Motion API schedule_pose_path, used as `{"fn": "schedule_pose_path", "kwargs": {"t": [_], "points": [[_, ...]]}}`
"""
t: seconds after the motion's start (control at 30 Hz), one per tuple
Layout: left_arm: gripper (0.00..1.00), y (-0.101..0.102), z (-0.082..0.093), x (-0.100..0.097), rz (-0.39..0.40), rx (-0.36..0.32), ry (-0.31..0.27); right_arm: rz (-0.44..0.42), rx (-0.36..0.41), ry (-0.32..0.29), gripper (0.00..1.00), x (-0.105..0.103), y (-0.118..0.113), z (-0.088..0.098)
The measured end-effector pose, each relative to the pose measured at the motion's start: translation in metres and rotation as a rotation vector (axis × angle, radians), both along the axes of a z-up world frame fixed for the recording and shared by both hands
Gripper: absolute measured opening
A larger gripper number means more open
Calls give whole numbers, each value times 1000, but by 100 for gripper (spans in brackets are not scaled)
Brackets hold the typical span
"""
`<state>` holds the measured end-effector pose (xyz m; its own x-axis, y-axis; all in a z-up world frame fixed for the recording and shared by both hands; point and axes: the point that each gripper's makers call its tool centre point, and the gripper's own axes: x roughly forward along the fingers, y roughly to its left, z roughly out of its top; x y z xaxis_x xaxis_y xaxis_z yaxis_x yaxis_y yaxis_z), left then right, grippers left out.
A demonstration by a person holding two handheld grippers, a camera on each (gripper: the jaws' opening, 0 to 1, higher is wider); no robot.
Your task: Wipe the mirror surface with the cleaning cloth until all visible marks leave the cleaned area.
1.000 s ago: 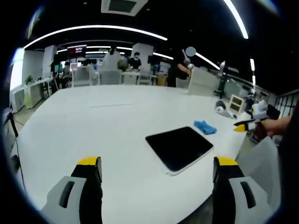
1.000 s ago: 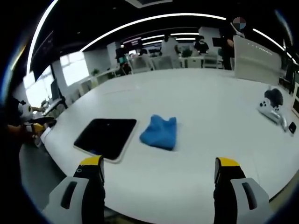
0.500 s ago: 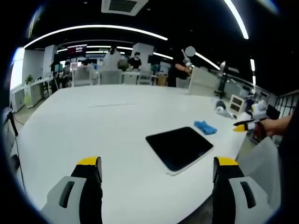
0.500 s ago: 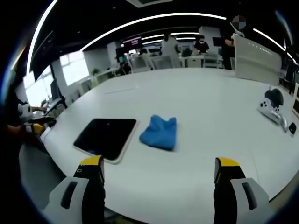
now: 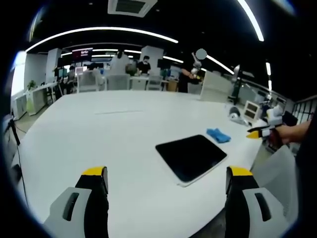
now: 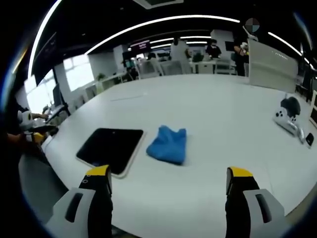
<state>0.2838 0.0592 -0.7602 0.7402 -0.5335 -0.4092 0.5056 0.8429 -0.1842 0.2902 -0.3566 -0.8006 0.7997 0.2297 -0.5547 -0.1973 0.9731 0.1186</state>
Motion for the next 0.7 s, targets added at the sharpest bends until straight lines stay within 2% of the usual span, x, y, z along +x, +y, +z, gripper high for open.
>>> {"fn": "schedule_pose_path", "kwargs": {"t": [0.1,0.23,0.43,0.5,0.57,0.6,0.63,0.7], "points": [[99,0,0,0,-3,3,-1,4,-24,-11,94,9,-1,2],[99,-1,-1,-1,-9,6,0,0,-43,-24,87,28,-1,0],[99,-1,-1,-1,-10,5,2,7,-63,-10,74,70,14,-12],[99,-2,-2,-1,-11,8,5,14,-72,-5,63,79,20,-16],[99,-2,-3,-1,-14,11,9,25,-83,16,47,89,26,-24],[99,-2,-3,-1,-15,13,11,24,-89,23,41,92,28,-28],[99,-2,-4,-2,-17,13,13,18,-98,43,39,96,29,-34],[99,-3,-4,-2,-20,13,17,12,-87,39,35,102,33,-36]]}}
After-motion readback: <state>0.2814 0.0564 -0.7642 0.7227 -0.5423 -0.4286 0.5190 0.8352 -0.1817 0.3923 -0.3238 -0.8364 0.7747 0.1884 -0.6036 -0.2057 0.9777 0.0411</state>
